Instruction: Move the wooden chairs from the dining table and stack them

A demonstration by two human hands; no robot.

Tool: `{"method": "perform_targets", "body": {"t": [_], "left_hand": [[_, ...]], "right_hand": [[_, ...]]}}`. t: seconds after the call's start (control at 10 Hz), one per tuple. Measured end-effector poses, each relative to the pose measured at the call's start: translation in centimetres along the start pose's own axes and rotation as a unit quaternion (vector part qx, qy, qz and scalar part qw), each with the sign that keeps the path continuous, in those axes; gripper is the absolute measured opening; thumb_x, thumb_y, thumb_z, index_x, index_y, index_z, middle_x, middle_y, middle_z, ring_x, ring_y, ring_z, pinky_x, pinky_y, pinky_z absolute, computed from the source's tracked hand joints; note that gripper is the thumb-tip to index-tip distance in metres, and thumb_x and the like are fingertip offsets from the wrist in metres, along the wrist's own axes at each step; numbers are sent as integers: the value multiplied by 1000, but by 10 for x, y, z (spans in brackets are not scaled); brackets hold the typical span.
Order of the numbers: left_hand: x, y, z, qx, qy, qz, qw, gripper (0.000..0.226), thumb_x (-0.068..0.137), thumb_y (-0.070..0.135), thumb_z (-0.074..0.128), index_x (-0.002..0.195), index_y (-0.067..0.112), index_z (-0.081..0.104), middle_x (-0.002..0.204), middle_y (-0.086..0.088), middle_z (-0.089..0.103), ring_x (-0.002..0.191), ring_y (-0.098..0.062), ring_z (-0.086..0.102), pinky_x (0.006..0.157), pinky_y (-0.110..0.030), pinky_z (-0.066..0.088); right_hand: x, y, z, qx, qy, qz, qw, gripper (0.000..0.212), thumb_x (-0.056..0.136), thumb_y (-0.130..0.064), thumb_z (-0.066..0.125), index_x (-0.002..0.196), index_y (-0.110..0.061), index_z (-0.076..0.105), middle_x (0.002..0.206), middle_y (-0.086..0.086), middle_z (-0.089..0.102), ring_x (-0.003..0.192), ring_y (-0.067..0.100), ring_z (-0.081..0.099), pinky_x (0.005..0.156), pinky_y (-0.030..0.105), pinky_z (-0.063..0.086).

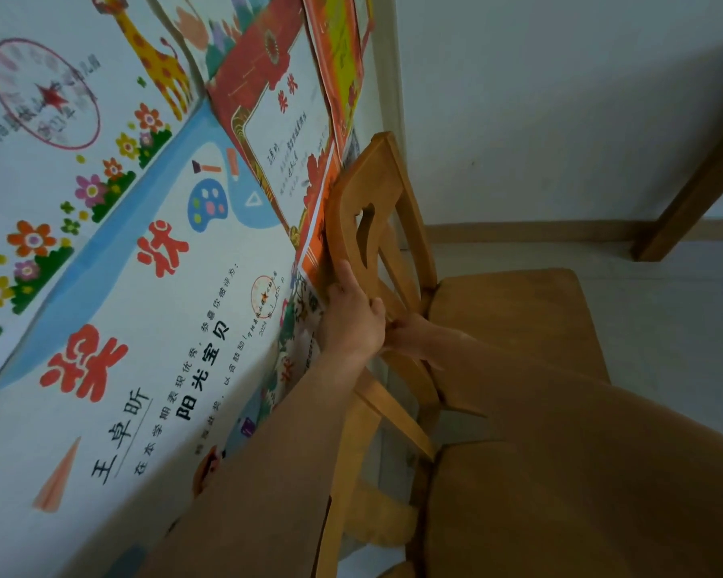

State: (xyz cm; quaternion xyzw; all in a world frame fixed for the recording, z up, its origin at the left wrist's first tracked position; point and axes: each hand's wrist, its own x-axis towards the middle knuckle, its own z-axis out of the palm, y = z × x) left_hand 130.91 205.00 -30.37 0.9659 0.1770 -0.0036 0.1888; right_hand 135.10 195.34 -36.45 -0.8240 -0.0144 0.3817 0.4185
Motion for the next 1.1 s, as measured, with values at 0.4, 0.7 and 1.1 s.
{"method": "perform_targets", "body": {"t": [0.4,0.7,1.1], "left_hand": [[-19,-2,2,40,12,0,999,71,101,39,40,154,21,-4,135,-11,44,99,-23,59,74,-38,56],[-21,-8,10,50,56,26,997,68,99,43,37,154,24,2,128,-9,50,84,-14,46,59,-29,38],[-54,-8,-1,140,23,179,973,65,95,37,49,152,16,25,163,-7,5,149,-26,3,117,-50,18]], "right_hand": [[-13,8,-8,-36,-36,25,998,50,66,-35,78,112,-17,66,105,-1,62,100,18,55,83,33,44],[-19,6,12,-60,14,4,998,34,90,-24,61,119,-7,60,90,1,61,79,12,55,64,22,44],[-118,40,-10,147,155,32,976,29,95,-35,50,105,-10,59,78,1,56,66,13,54,61,25,50]]}}
